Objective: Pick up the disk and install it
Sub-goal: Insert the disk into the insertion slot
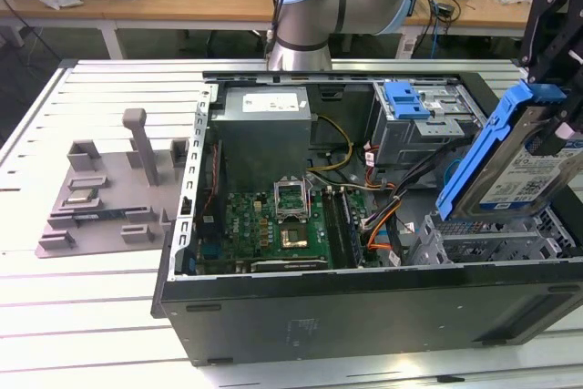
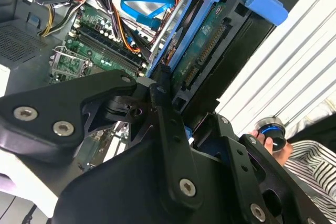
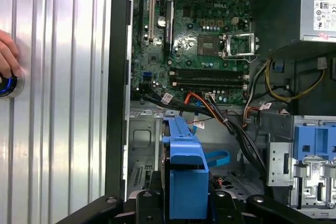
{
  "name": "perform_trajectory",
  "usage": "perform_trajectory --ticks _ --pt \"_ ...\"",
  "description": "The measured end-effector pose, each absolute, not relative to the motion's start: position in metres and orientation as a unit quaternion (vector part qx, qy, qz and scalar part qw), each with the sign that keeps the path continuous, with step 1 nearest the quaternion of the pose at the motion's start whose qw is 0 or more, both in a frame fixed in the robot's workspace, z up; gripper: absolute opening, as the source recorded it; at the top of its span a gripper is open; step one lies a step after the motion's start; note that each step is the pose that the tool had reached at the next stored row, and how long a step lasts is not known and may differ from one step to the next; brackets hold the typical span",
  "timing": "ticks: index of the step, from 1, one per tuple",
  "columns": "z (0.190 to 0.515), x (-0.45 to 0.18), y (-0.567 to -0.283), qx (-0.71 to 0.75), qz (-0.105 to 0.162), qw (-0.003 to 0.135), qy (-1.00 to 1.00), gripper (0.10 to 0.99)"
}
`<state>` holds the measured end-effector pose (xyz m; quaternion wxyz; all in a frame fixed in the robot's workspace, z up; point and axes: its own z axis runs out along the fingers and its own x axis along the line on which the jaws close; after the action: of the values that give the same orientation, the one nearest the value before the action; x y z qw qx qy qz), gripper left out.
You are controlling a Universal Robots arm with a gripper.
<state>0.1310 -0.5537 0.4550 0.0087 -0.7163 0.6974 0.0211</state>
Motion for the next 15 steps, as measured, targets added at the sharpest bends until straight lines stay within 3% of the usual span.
perform_trajectory --ticks 15 --pt "0.439 0.133 -0.554 -0.716 0.021 0.008 0.698 0.369"
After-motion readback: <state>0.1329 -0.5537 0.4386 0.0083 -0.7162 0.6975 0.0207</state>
